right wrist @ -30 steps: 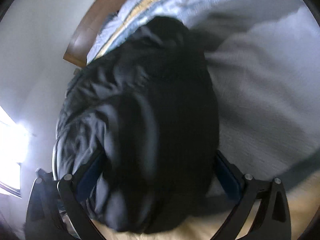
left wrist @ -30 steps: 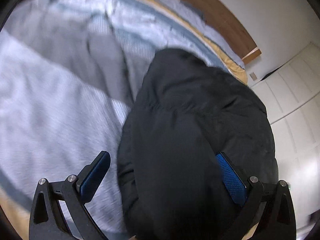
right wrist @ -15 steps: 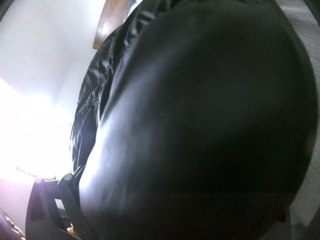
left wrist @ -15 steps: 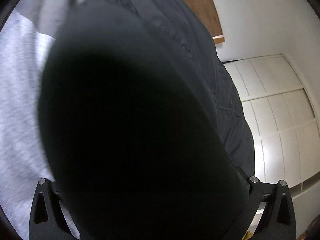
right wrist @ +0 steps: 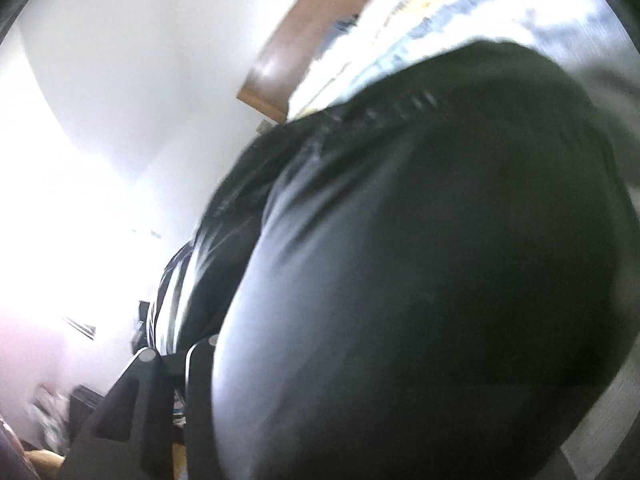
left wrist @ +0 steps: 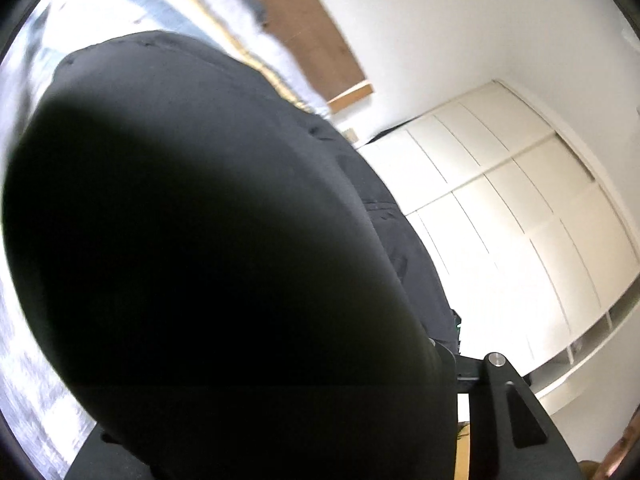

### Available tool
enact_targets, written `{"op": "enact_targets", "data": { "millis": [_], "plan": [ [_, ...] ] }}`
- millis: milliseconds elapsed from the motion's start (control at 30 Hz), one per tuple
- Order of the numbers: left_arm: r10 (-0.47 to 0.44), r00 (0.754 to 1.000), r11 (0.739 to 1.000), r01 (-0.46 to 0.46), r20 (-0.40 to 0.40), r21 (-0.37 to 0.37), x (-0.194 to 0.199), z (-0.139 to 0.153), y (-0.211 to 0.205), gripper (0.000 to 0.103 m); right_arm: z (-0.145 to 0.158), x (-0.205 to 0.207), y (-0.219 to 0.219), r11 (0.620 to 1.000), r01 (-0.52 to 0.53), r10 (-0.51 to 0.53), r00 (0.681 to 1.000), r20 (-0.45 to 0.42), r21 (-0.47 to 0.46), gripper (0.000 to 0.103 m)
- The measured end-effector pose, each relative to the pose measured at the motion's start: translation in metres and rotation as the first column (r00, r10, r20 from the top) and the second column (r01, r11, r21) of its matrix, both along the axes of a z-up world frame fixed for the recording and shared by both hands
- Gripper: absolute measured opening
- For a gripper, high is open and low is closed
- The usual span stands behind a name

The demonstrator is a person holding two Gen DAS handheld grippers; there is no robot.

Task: Fold large clothes

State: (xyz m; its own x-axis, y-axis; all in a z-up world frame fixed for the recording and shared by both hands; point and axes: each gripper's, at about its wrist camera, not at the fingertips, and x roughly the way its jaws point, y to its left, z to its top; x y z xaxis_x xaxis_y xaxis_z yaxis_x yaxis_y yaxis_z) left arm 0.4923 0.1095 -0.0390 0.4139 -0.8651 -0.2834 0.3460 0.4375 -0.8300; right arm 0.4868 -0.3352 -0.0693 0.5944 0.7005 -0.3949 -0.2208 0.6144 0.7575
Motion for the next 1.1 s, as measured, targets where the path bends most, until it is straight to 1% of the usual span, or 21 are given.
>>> {"op": "enact_targets", "data": {
  "millis": [100, 200, 300, 367, 400, 467, 533, 567, 600, 633, 700, 733, 767, 800, 833, 867, 933, 1000, 1033, 1067, 1100],
  "plan": [
    [-0.014, 0.999, 1.0, 0.014, 0.043, -0.006, -0.017, 0.029, -0.005, 0.046, 0.037, -0.007, 0.009, 1.0, 0.003, -0.001, 0.998, 0.067, -0.029, 0.039],
    [-0.029, 0.997, 0.999, 0.031, 0.07, -0.021, -0.045, 0.046, -0.001, 0.046, 0.065, -0.027, 0.011, 1.0, 0.002, 0.001, 0.994, 0.113, -0.027, 0.039],
    [-0.041, 0.996, 0.999, 0.042, 0.082, -0.011, -0.08, 0.05, 0.008, 0.046, 0.078, -0.06, 0.012, 1.0, -0.012, 0.015, 0.992, 0.126, -0.022, 0.039],
    [-0.044, 0.997, 0.999, 0.044, 0.07, 0.005, -0.097, 0.041, 0.012, 0.046, 0.079, -0.08, 0.019, 0.999, -0.024, 0.029, 0.991, 0.129, -0.039, 0.039],
    [-0.041, 0.997, 0.999, 0.039, 0.062, 0.037, -0.104, 0.032, 0.012, 0.046, 0.076, -0.088, 0.02, 0.999, -0.026, 0.031, 0.991, 0.127, -0.046, 0.039],
    [-0.014, 1.0, 0.995, 0.013, 0.013, 0.098, -0.104, 0.009, 0.011, 0.046, 0.062, -0.099, 0.019, 0.998, -0.011, 0.018, 0.994, 0.108, -0.065, 0.039],
    [0.044, 0.996, 0.98, -0.027, -0.08, 0.2, -0.097, -0.026, 0.008, 0.046, 0.036, -0.09, 0.02, 0.995, 0.031, -0.027, 0.999, 0.04, -0.097, 0.039],
    [0.084, 0.987, 0.967, -0.047, -0.137, 0.25, -0.095, -0.05, 0.011, 0.046, 0.017, -0.085, 0.02, 0.991, 0.062, -0.064, 0.998, -0.017, -0.115, 0.039],
    [0.103, 0.981, 0.963, -0.057, -0.164, 0.264, -0.095, -0.062, 0.015, 0.046, -0.003, -0.083, 0.018, 0.985, 0.095, -0.106, 0.992, -0.072, -0.142, 0.039],
    [0.12, 0.972, 0.967, -0.069, -0.202, 0.246, -0.098, -0.077, 0.024, 0.046, -0.019, -0.085, 0.015, 0.981, 0.123, -0.14, 0.984, -0.11, -0.15, 0.04],
    [0.135, 0.959, 0.975, -0.084, -0.248, 0.208, -0.106, -0.091, 0.038, 0.057, -0.04, -0.092, 0.007, 0.976, 0.169, -0.19, 0.968, -0.162, -0.136, 0.047],
    [0.136, 0.956, 0.974, -0.082, -0.26, 0.21, -0.113, -0.092, 0.041, 0.065, -0.045, -0.096, 0.006, 0.974, 0.183, -0.206, 0.962, -0.179, -0.137, 0.056],
    [0.138, 0.954, 0.973, -0.08, -0.265, 0.218, -0.113, -0.091, 0.044, 0.07, -0.051, -0.101, 0.004, 0.97, 0.197, -0.224, 0.953, -0.205, -0.145, 0.068],
    [0.15, 0.952, 0.969, -0.089, -0.265, 0.229, -0.116, -0.085, 0.05, 0.07, -0.053, -0.102, 0.002, 0.966, 0.205, -0.236, 0.946, -0.223, -0.156, 0.074],
    [0.163, 0.951, 0.967, -0.102, -0.264, 0.233, -0.115, -0.071, 0.064, 0.072, -0.053, -0.103, 0.0, 0.959, 0.22, -0.258, 0.936, -0.239, -0.177, 0.082],
    [0.192, 0.948, 0.963, -0.131, -0.254, 0.237, -0.121, -0.059, 0.074, 0.075, -0.05, -0.108, -0.003, 0.954, 0.234, -0.276, 0.93, -0.242, -0.189, 0.088],
    [0.238, 0.943, 0.953, -0.182, -0.231, 0.242, -0.14, -0.04, 0.092, 0.081, -0.035, -0.12, -0.013, 0.932, 0.293, -0.34, 0.912, -0.229, -0.213, 0.093],
    [0.303, 0.931, 0.936, -0.249, -0.206, 0.251, -0.156, -0.018, 0.117, 0.086, -0.019, -0.131, -0.017, 0.91, 0.337, -0.389, 0.896, -0.214, -0.243, 0.097],
    [0.342, 0.921, 0.92, -0.287, -0.188, 0.267, -0.166, -0.004, 0.129, 0.086, -0.013, -0.145, -0.023, 0.898, 0.348, -0.406, 0.89, -0.205, -0.269, 0.097],
    [0.366, 0.914, 0.907, -0.308, -0.176, 0.286, -0.159, 0.0, 0.141, 0.086, -0.002, -0.155, -0.024, 0.882, 0.357, -0.423, 0.886, -0.187, -0.307, 0.098],
    [0.392, 0.906, 0.89, -0.331, -0.157, 0.313, -0.171, 0.012, 0.146, 0.086, 0.009, -0.166, -0.021, 0.867, 0.365, -0.438, 0.884, -0.167, -0.34, 0.098]
  ]
}}
